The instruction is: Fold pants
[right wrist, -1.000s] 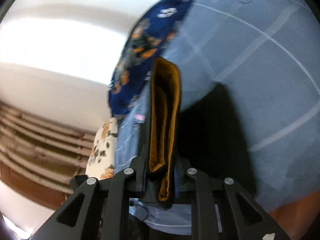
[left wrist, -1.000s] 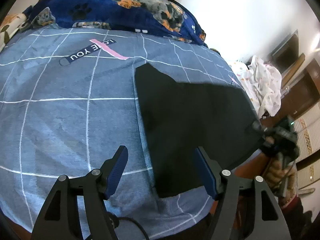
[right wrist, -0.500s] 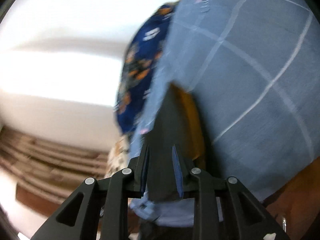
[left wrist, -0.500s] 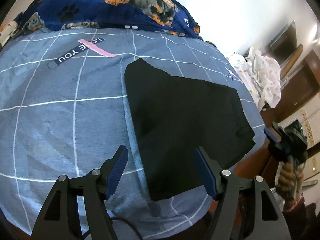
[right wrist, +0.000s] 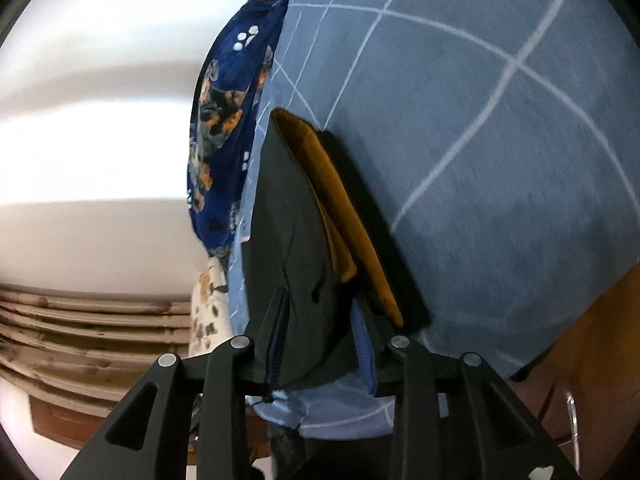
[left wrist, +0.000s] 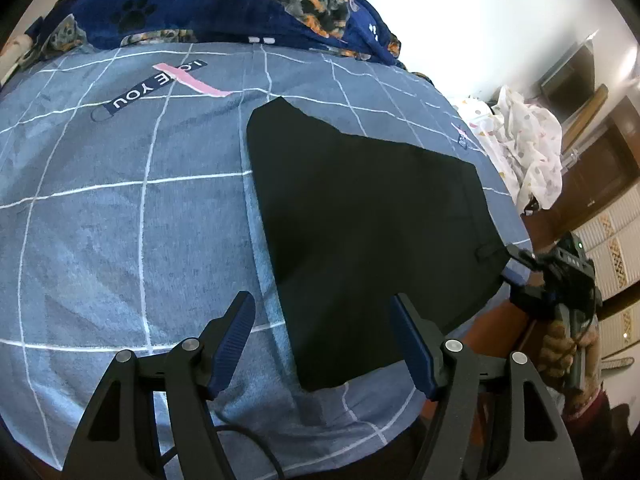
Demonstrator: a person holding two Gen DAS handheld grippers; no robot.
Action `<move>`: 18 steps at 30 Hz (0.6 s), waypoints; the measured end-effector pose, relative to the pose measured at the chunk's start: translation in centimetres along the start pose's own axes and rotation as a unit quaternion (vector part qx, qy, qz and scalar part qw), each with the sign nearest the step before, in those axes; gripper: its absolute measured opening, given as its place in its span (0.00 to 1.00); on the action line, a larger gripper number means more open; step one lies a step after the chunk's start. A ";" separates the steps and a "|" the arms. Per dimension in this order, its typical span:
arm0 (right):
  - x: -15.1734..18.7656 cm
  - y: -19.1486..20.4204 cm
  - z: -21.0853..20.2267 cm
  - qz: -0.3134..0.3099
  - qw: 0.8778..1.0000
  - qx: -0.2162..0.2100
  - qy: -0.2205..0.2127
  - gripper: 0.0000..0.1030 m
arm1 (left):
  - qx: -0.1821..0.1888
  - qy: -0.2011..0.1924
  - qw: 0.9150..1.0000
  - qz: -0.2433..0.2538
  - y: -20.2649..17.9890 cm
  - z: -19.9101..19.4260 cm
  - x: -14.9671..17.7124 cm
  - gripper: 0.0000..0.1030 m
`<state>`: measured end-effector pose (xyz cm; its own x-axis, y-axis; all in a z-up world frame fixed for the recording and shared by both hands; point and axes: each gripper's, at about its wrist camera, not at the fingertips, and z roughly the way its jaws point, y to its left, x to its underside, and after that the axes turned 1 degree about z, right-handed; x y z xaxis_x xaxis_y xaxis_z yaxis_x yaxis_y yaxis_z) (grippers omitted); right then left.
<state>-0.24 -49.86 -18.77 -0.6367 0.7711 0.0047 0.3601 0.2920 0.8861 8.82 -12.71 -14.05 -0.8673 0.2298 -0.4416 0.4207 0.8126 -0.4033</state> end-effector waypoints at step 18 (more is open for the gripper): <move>2.8 -3.9 0.0 0.067 0.997 -0.017 0.017 0.07 | -0.010 0.017 1.000 0.023 -1.0 1.0 0.3 0.68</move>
<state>-3.42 -48.78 -22.24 -0.6070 0.7825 0.1388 0.4201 0.1677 0.8918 8.37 -13.97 -14.56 -0.8552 0.2854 -0.4326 0.4562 0.8106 -0.3671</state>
